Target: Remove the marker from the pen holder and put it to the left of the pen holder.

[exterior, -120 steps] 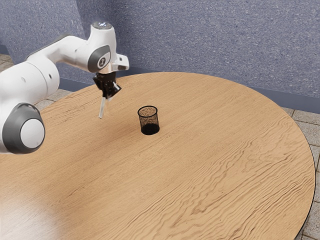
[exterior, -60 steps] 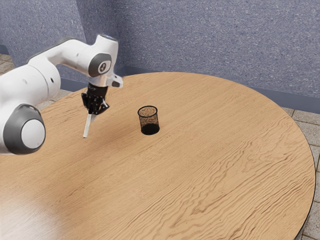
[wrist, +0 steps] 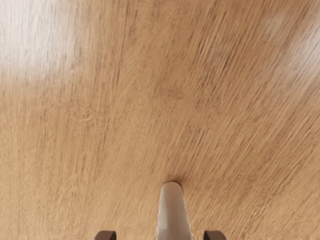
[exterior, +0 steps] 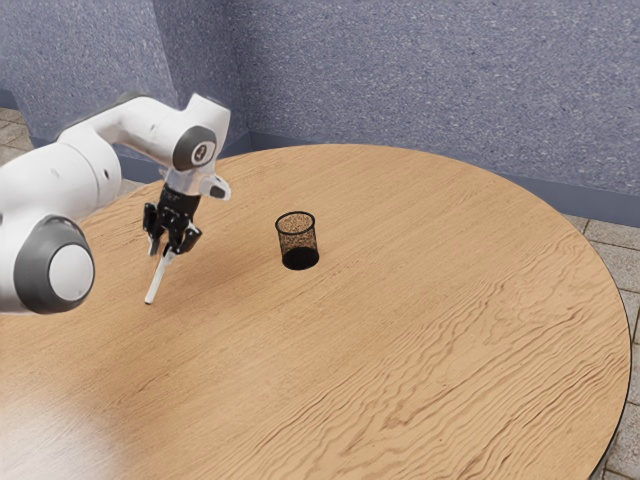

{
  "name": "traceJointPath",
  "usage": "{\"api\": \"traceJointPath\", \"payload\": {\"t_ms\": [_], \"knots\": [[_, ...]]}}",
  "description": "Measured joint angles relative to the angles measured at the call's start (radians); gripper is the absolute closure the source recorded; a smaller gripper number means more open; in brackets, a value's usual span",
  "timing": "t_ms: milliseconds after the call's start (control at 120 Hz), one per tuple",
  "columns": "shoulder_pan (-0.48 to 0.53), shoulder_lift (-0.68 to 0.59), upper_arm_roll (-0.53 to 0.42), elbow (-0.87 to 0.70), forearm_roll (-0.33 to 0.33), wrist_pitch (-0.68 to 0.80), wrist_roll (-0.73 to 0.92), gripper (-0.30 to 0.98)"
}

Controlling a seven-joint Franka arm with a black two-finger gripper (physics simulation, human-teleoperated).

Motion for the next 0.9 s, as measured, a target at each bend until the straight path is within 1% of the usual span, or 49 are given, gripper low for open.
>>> {"api": "traceJointPath", "payload": {"t_ms": [58, 125, 233, 275, 342, 458, 525, 583, 642, 717, 817, 900], "knots": [[0.0, 0.002, 0.0, 0.0, 0.001, -0.003, 0.003, 0.39], [0.0, 0.002, 0.001, 0.0, 0.002, -0.006, 0.006, 0.28], [0.001, -0.012, -0.003, 0.001, 0.0, -0.007, 0.01, 0.17], [0.002, -0.024, -0.006, 0.001, -0.012, -0.007, 0.011, 0.14], [0.003, -0.058, -0.008, -0.001, -0.05, -0.006, 0.013, 0.1], [0.003, -0.153, -0.015, -0.039, -0.148, 0.026, 0.015, 0.06], [0.005, -0.24, -0.019, -0.1, -0.213, 0.058, 0.015, 0.04], [0.006, -0.332, -0.019, -0.159, -0.284, 0.088, 0.013, 0.03], [0.006, -0.418, -0.026, -0.223, -0.331, 0.112, 0.001, 0.02], [0.005, -0.539, -0.039, -0.343, -0.367, 0.158, -0.015, 0.02], [0.003, -0.673, -0.054, -0.481, -0.393, 0.233, -0.035, 0.01], [-0.003, -0.701, -0.059, -0.496, -0.405, 0.284, -0.049, 0.01]]}}
